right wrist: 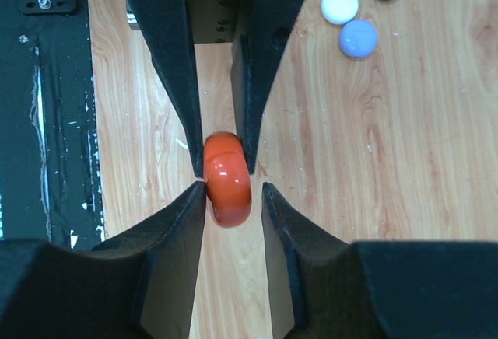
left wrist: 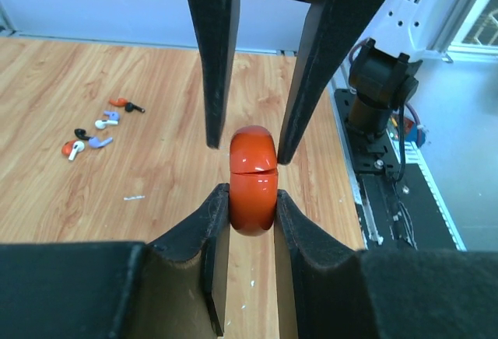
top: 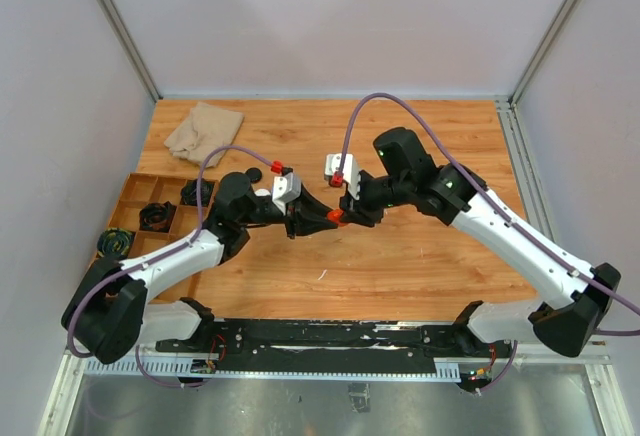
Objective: Insert the wireless bluetooth earbuds into the charging case
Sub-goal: Open the charging case.
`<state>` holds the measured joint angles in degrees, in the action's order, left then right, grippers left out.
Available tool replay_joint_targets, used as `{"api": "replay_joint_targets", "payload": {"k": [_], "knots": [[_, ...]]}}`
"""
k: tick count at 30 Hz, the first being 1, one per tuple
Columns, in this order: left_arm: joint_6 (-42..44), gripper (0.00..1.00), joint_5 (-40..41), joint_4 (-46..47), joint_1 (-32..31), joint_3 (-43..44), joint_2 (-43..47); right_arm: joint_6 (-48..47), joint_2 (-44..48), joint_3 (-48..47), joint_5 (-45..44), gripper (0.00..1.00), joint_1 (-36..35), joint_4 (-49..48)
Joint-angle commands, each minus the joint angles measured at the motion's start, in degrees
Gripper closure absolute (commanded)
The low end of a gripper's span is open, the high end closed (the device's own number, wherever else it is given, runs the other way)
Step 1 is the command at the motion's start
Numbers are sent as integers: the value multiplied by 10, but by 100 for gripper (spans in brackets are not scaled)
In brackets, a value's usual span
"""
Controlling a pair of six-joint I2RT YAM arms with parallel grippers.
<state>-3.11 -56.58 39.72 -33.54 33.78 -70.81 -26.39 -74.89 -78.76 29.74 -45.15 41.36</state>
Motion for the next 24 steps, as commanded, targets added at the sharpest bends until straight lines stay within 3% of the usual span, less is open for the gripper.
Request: {"api": "replay_joint_targets", "payload": {"k": [1, 6, 16, 24], "knots": [[-55, 100, 43, 106, -7, -45, 30, -19, 45, 28, -15, 62, -6, -55], [-131, 99, 70, 258, -6, -105, 42, -14, 79, 76, 24, 57, 4, -105], [-172, 100, 83, 346, -6, -131, 50, 4, 82, 111, 75, 52, 6, -148], [-173, 98, 83, 345, -7, -131, 50, 7, 75, 107, 100, 60, 6, -155]]}}
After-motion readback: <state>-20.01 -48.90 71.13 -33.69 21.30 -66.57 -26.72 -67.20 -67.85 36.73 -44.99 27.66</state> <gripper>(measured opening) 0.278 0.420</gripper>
